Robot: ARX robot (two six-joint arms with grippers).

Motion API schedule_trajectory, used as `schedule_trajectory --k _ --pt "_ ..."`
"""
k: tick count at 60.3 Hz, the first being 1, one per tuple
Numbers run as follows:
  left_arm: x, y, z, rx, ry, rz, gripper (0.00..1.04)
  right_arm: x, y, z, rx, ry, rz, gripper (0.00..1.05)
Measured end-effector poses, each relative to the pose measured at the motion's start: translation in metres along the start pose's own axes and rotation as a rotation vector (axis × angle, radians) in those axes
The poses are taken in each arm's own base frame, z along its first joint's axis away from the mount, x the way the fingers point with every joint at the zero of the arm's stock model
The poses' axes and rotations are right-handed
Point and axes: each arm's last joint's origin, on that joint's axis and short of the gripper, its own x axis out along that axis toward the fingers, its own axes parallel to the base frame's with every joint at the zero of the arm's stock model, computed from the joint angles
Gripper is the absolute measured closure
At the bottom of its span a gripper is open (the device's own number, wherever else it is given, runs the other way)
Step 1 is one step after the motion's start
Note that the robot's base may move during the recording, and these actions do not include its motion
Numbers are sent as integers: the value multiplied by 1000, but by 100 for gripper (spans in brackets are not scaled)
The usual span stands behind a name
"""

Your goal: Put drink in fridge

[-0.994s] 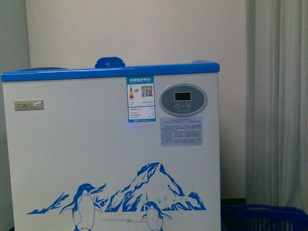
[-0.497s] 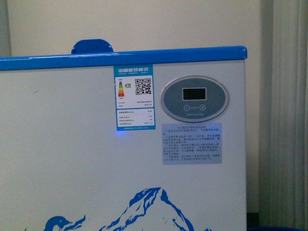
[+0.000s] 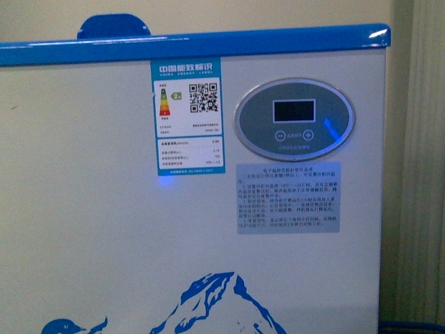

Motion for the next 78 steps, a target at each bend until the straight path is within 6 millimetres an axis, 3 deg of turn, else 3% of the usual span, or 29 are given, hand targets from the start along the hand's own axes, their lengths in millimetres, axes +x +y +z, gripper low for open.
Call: schedule_trajectory --k 5,16,21,35,59,78 --pt "0 0 0 0 0 0 8 31 -2 7 -26 55 -12 8" --pt "0 0 0 0 0 0 8 124 0 -2 -65 208 -23 8" --pt "0 0 0 0 0 0 8 164 6 -16 -67 268 2 8" --pt "0 0 0 0 0 0 8 244 18 -60 -56 411 30 8" --pt "0 0 0 0 0 0 8 313 22 -102 -51 515 54 8" --pt "0 0 0 0 0 0 8 344 27 -123 -58 566 57 8"
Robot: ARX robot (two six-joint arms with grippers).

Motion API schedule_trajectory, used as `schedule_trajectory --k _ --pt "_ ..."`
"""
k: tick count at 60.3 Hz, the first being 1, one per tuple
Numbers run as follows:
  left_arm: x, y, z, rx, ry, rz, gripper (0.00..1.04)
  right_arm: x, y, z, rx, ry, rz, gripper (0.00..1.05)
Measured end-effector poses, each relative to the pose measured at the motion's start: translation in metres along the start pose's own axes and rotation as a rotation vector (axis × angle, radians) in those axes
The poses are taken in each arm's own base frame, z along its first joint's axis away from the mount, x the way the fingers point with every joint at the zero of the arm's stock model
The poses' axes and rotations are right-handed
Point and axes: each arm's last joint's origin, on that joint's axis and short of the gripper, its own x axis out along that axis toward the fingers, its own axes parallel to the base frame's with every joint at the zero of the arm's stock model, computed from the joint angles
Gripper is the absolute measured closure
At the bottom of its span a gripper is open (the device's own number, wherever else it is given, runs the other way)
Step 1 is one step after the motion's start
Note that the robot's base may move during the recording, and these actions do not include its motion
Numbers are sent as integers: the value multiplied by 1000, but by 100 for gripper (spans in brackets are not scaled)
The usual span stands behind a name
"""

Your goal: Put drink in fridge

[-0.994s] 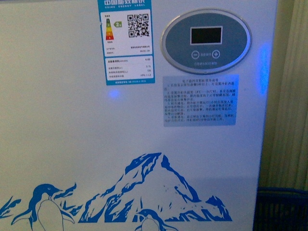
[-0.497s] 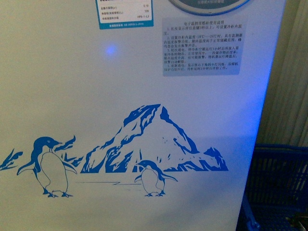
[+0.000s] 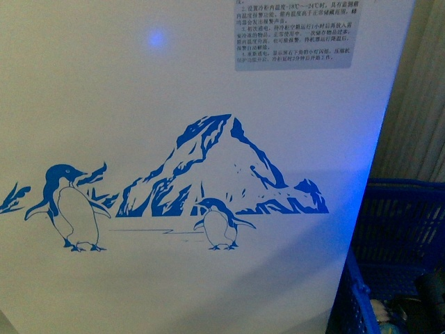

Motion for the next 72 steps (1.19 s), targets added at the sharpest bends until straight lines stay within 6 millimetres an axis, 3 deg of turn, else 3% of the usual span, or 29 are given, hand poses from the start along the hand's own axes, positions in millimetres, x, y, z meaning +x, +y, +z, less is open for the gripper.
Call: schedule_trajectory --k 21,32,42,53,60,63,70,72 --pt "0 0 0 0 0 0 8 35 6 -7 -23 46 -9 8" --pt "0 0 0 0 0 0 8 34 5 -6 -24 39 -14 40" --pt "0 0 0 0 -1 0 8 20 -1 -8 -23 25 -43 57" --pt "0 0 0 0 0 0 8 -20 -10 1 -39 -40 -118 60" --pt "0 0 0 0 0 0 8 -83 -15 32 -38 -176 -123 61" --pt "0 0 0 0 0 0 8 -119 -15 46 -42 -260 -124 61" --pt "0 0 0 0 -1 0 8 -202 -15 61 -43 -410 -88 61" --pt "0 0 0 0 -1 0 8 -217 -15 61 -43 -432 -81 61"
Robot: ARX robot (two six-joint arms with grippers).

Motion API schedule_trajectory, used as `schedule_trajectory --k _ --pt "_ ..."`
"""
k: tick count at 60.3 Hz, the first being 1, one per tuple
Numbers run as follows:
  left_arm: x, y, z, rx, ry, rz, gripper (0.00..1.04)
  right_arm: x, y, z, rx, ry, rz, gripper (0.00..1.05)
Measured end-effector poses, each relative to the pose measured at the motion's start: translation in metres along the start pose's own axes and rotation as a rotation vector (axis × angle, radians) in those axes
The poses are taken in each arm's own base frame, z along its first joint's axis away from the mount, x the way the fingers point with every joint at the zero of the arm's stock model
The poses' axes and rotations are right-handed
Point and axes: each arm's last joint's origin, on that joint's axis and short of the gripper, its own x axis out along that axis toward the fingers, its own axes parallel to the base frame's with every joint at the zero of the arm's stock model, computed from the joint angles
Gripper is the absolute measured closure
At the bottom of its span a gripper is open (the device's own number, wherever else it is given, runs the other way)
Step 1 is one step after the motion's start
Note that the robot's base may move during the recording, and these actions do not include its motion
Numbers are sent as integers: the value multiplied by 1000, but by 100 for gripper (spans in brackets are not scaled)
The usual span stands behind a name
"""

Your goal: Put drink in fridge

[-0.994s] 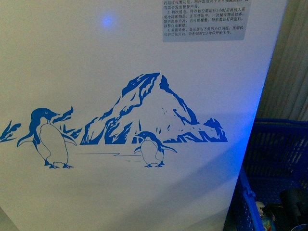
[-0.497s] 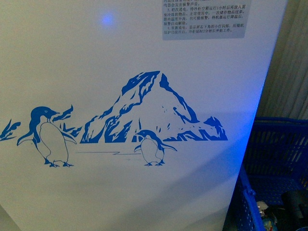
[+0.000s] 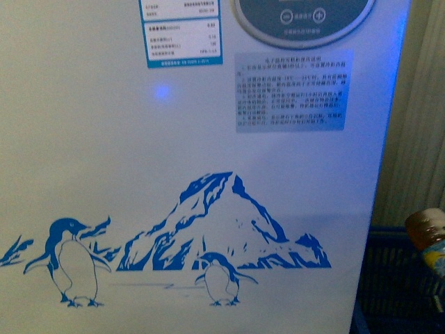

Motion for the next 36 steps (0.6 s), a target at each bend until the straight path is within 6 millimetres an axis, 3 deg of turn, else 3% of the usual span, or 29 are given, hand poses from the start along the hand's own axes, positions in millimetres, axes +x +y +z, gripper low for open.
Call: schedule_trajectory --k 2,12,21,34,36 --pt "0 0 0 0 0 0 8 -22 -2 9 3 -35 8 61" --pt "0 0 0 0 0 0 8 -83 -7 29 20 -141 20 61" --pt "0 0 0 0 0 0 8 -174 -11 54 62 -355 52 61" --pt "0 0 0 0 1 0 8 -271 -11 57 111 -609 100 61" --pt "0 0 0 0 0 0 8 -278 -11 55 114 -629 103 61"
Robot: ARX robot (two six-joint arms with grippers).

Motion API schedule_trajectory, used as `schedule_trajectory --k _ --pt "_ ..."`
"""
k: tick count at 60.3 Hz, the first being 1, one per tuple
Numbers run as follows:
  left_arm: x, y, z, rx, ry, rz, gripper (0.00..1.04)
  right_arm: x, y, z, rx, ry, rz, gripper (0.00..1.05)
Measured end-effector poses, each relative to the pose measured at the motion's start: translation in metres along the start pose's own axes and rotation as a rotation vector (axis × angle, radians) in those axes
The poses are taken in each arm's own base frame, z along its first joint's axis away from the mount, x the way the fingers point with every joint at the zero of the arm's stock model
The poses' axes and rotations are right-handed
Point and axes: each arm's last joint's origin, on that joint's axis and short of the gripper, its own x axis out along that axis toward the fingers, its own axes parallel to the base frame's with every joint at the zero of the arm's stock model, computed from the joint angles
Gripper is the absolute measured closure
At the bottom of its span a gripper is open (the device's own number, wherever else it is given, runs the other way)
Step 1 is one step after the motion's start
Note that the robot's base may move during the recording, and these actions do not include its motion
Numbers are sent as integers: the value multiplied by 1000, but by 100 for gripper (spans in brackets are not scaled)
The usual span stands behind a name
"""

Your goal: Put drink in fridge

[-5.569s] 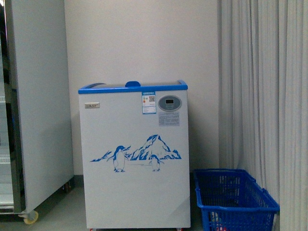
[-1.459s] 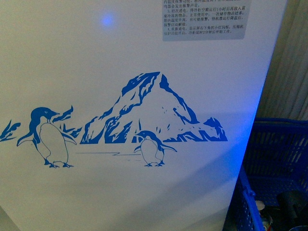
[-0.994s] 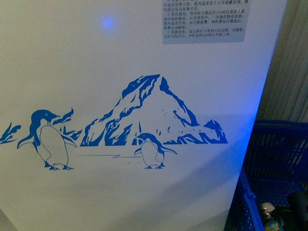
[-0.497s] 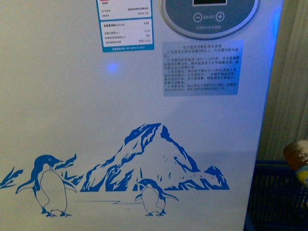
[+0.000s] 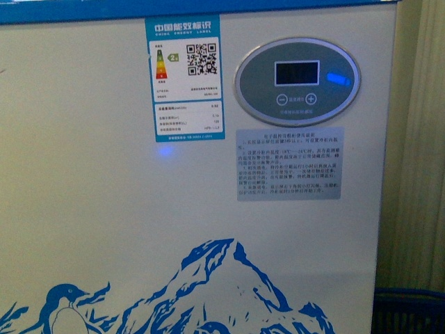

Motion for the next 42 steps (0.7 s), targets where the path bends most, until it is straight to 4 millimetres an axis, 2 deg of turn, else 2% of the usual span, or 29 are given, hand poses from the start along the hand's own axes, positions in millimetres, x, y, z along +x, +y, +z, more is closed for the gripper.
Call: schedule_trajectory --k 9,21,30,42 --pt "0 0 0 0 0 0 8 -43 5 7 24 -96 15 61" --pt "0 0 0 0 0 0 8 -85 10 -5 43 -152 -16 61" --pt "0 0 0 0 0 0 8 -99 14 -12 49 -180 -34 61" --pt "0 0 0 0 0 0 8 -106 19 -13 53 -247 -19 61"
